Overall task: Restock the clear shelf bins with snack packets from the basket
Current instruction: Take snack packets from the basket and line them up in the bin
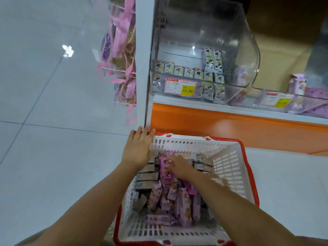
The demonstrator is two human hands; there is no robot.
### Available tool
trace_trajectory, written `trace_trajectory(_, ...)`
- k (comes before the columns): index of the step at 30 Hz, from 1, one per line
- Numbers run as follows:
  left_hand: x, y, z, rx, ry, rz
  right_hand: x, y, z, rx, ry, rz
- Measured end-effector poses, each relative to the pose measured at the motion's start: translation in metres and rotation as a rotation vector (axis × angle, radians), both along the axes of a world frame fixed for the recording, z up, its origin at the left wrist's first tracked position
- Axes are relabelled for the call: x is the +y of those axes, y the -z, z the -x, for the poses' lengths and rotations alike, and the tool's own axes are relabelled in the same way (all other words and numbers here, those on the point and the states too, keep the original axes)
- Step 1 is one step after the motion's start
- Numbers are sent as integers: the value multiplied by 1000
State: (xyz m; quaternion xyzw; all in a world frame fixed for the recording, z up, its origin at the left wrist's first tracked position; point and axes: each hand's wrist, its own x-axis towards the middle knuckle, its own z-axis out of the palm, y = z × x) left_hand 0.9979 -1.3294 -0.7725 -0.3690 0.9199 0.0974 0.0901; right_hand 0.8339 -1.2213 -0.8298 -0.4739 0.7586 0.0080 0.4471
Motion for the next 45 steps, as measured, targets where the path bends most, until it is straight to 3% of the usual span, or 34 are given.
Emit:
trace_trajectory(6,3,10,2,38,-20,32,4,26,3,94,-51,-3)
trace_trajectory(12,3,9,5,25,-28,55,12,12,12,147,56,121)
trace_trajectory(16,1,-1,11,80,-19,59,14,-20,30,92,-14,187)
trace_trajectory(24,15,-78,74,383,221,219,40,-133,98,-8,-67,339)
trace_trajectory(36,76,-182,207,591,409,312,149,-278,222,65,238,737)
trace_trajectory(45,102,-217,319,645,546,269,185,-314,343,395,504,850)
